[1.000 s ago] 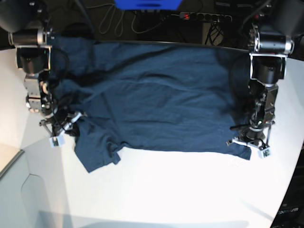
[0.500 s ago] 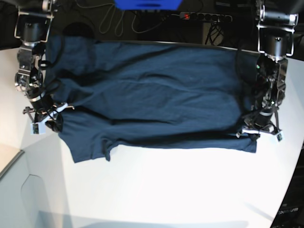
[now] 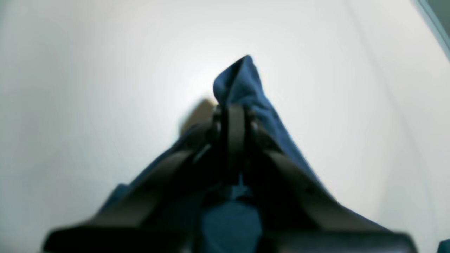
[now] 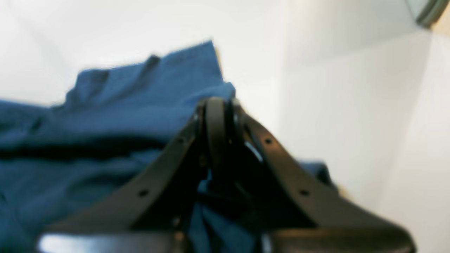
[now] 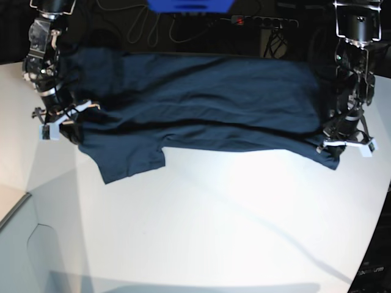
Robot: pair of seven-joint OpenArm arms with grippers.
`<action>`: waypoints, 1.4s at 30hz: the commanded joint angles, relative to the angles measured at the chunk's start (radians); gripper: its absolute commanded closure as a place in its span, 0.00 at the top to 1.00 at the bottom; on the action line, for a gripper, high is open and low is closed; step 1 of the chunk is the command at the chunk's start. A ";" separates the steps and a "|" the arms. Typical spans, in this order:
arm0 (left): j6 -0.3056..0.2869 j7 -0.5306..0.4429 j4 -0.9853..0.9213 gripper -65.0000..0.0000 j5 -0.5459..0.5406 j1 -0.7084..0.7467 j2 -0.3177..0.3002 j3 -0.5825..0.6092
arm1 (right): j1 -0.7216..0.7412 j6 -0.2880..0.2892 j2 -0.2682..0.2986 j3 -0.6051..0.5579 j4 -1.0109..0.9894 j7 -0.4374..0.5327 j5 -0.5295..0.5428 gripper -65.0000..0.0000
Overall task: Layout the t-shirt on the table in an organized manner, then fold the t-shirt properly
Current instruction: 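Lift the held edge with both grippers and fold it toward the collar edge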
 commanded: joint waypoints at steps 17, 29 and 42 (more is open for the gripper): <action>-0.005 -0.021 0.032 0.46 -0.009 0.089 -0.018 -0.009 | -0.041 0.040 0.036 0.015 0.051 -0.050 0.013 0.29; -0.005 -0.019 0.136 0.54 0.002 0.077 -0.036 -0.130 | -0.059 0.040 -0.001 0.028 0.223 -0.061 0.011 0.35; -0.007 0.197 -0.077 0.54 0.223 -0.166 -0.009 -0.109 | -0.012 0.040 -0.001 0.026 0.223 -0.204 0.011 0.35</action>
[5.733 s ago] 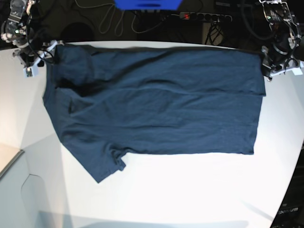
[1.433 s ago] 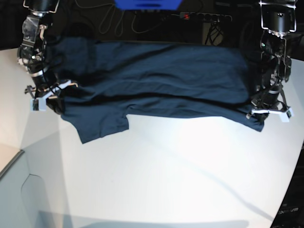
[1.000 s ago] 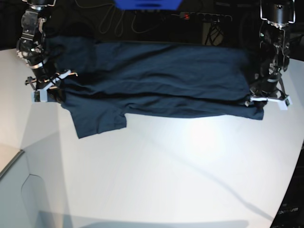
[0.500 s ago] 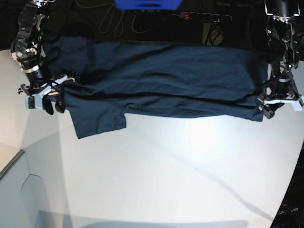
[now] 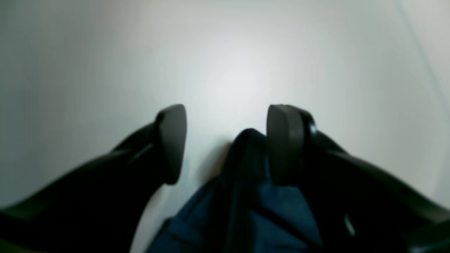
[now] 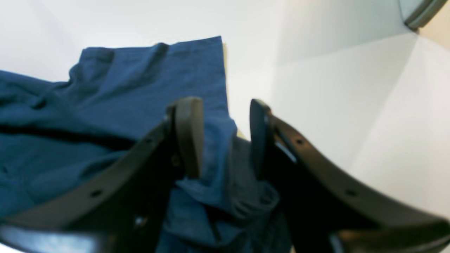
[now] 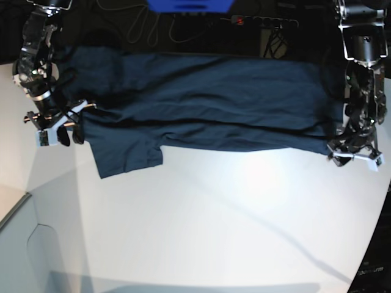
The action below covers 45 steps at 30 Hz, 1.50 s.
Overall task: Layout the t-shirt on the table in an organized manner, then fold the t-shirt properly
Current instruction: 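Lift the held edge with both grippers and fold it toward the collar edge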
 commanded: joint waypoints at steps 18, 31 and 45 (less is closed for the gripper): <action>-0.006 -0.015 0.014 0.36 0.166 -0.048 0.039 0.035 | 0.022 0.014 0.011 0.003 0.022 0.026 0.016 0.35; -0.003 -0.015 0.007 0.08 0.166 -0.042 0.042 0.042 | 0.024 0.014 0.016 0.001 0.024 0.026 0.016 0.35; -0.005 0.012 0.061 0.00 0.158 -0.040 0.039 0.024 | 0.235 0.014 0.017 0.000 -0.099 -0.130 0.016 0.35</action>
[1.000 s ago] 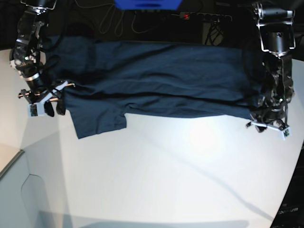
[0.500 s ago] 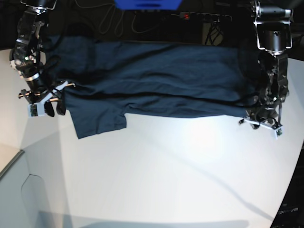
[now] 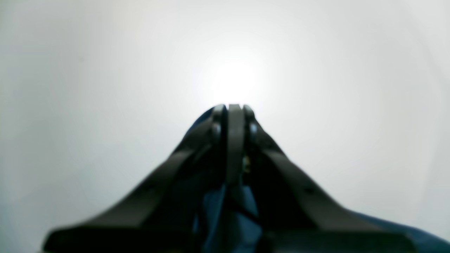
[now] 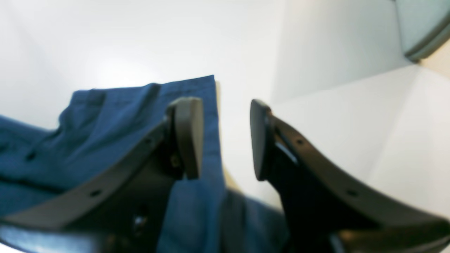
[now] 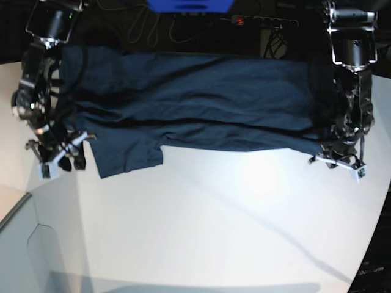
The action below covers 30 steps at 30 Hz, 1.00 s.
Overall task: Layout the t-shirt on the table in an organized manner, then fold the t-shirt properly
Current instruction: 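Lift the held edge with both grippers and fold it toward the collar edge, then pull the folded edge with both grippers to flatten the shirt strip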
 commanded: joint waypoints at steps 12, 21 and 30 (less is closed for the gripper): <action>0.000 -0.017 0.060 0.00 0.000 0.001 -0.010 -0.089 | 0.242 0.013 0.073 -0.107 -0.358 -0.111 0.011 0.57; 0.000 -0.017 0.054 0.00 0.000 0.001 -0.008 -0.089 | 0.270 0.007 0.083 -0.199 -0.480 -0.025 0.009 0.57; 0.000 -0.019 0.052 0.00 0.000 0.001 -0.008 -0.089 | 0.264 -0.096 0.099 -0.189 -0.493 0.057 0.009 0.57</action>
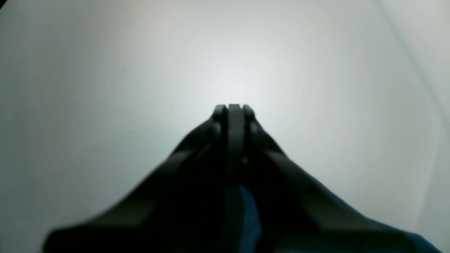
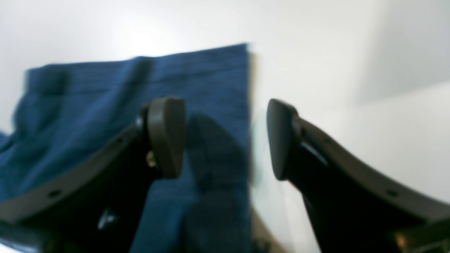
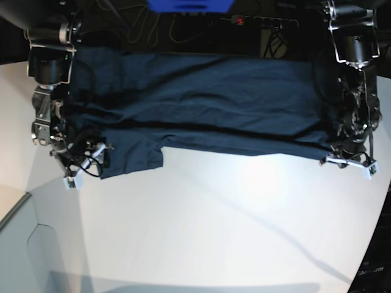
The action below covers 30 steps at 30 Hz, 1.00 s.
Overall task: Layout the t-shirt on the table in an organized manner, then fold the t-shirt properly
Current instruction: 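Pull the folded edge with both grippers to flatten the shirt strip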
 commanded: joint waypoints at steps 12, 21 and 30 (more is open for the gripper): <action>-0.001 -0.024 0.014 0.00 0.000 -0.018 -0.011 -0.005 | 0.010 -0.011 0.018 -0.004 -0.018 0.026 0.009 0.57; -0.001 -0.024 0.014 0.00 0.000 -0.018 -0.011 -0.005 | 0.006 -0.011 0.018 -0.095 -0.062 0.026 0.011 0.44; -0.001 -0.024 0.014 0.00 0.000 -0.018 -0.011 -0.005 | 0.016 -0.008 0.018 -0.097 -0.056 0.026 0.011 0.00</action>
